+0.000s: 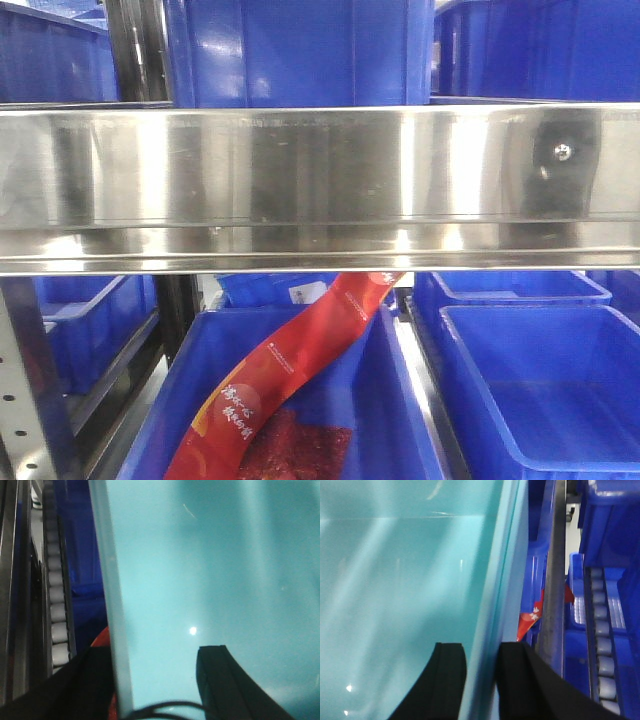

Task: Move two blue bins to right shelf middle

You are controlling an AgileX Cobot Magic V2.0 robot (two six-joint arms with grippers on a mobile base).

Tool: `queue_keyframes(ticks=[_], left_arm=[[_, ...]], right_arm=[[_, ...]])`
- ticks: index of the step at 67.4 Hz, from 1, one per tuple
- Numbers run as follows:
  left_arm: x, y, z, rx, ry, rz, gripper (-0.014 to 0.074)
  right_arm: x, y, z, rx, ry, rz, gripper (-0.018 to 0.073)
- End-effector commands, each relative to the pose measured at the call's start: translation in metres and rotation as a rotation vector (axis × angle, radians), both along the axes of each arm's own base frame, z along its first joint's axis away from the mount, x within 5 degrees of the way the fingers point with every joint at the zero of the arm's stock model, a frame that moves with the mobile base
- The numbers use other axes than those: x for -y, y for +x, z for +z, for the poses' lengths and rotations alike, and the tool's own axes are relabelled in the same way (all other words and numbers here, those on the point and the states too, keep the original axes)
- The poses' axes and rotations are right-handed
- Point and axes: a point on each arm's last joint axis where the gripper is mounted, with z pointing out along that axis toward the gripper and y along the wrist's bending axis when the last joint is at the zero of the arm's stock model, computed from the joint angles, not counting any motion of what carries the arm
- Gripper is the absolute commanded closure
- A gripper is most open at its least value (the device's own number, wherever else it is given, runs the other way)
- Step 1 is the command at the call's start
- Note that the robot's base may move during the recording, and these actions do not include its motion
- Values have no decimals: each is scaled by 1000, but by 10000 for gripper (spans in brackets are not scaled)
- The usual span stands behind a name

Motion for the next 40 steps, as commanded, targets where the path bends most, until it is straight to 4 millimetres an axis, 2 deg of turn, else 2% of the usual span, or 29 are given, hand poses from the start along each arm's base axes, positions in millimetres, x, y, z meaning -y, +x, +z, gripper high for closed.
queue_keyframes(ticks=[1, 7, 18, 25, 40], left_arm=[[11, -18, 23, 80, -136, -107, 707], [10, -21, 17, 10, -88, -120, 707], [5, -11, 4, 0, 7, -63, 707], [7, -4, -15, -61, 31, -60, 707], [12, 13, -70, -236, 98, -56, 707]], right_arm=[[-3, 0, 10, 69, 70, 8, 721], [-3, -2, 3, -7, 34, 12, 721], [-4, 1, -16, -141, -27, 17, 721], [-9, 13, -28, -174, -41, 17, 721], [-20, 37, -57, -246, -71, 16, 721]])
